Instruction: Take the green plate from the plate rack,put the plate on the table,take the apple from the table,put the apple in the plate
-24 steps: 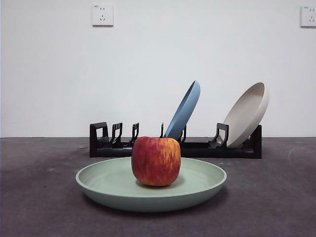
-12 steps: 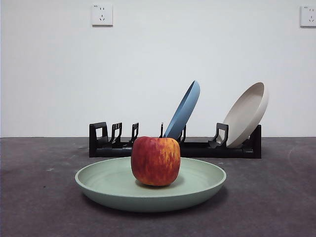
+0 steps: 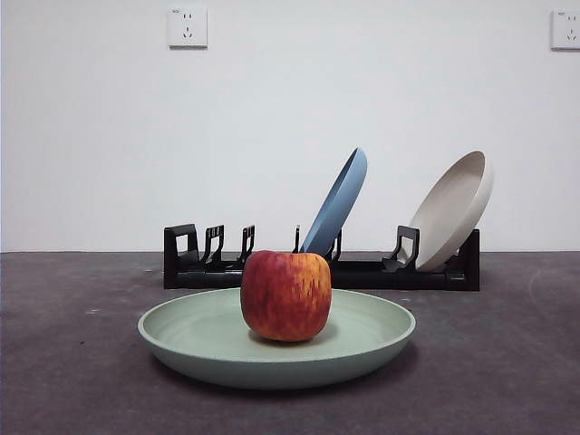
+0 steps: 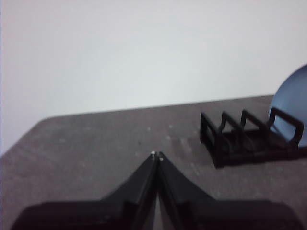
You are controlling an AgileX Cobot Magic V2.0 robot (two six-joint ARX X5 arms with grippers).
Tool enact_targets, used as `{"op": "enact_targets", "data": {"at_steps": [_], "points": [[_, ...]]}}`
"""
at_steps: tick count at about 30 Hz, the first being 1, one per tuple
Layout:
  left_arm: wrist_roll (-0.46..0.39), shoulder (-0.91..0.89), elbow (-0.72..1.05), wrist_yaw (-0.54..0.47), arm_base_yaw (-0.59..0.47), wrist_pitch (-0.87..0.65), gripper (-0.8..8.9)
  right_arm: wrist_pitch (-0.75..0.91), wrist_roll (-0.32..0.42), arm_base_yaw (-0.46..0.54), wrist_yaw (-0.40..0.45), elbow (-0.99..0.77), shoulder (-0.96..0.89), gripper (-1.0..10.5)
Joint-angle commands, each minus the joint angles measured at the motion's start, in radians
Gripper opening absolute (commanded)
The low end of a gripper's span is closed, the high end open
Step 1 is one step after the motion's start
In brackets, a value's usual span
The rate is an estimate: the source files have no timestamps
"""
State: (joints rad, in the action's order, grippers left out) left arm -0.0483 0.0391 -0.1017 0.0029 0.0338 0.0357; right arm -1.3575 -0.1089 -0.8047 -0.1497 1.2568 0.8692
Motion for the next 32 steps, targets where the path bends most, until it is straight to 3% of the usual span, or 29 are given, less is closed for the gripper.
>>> {"op": "enact_targets", "data": {"at_steps": [1,14,19,32], "points": [[0.023,-0.019,0.041,-0.002,-0.004,0.005,-0.03,-0.015,-0.005,-0.002,-0.001,-0.002,-0.002,0.0],[0.033,-0.037,0.085,0.002,-0.004,0.188,-0.03,-0.015,-0.006,-0.002,-0.001,-0.002,-0.002,0.0],[0.105,-0.037,0.085,0.002,-0.003,0.185,-0.03,-0.015,-0.005,-0.002,-0.001,-0.002,-0.002,0.0],[0.105,-0.036,0.085,0.002,-0.003,0.183,-0.03,-0.015,-0.005,-0.002,-0.001,-0.002,-0.002,0.0]]}}
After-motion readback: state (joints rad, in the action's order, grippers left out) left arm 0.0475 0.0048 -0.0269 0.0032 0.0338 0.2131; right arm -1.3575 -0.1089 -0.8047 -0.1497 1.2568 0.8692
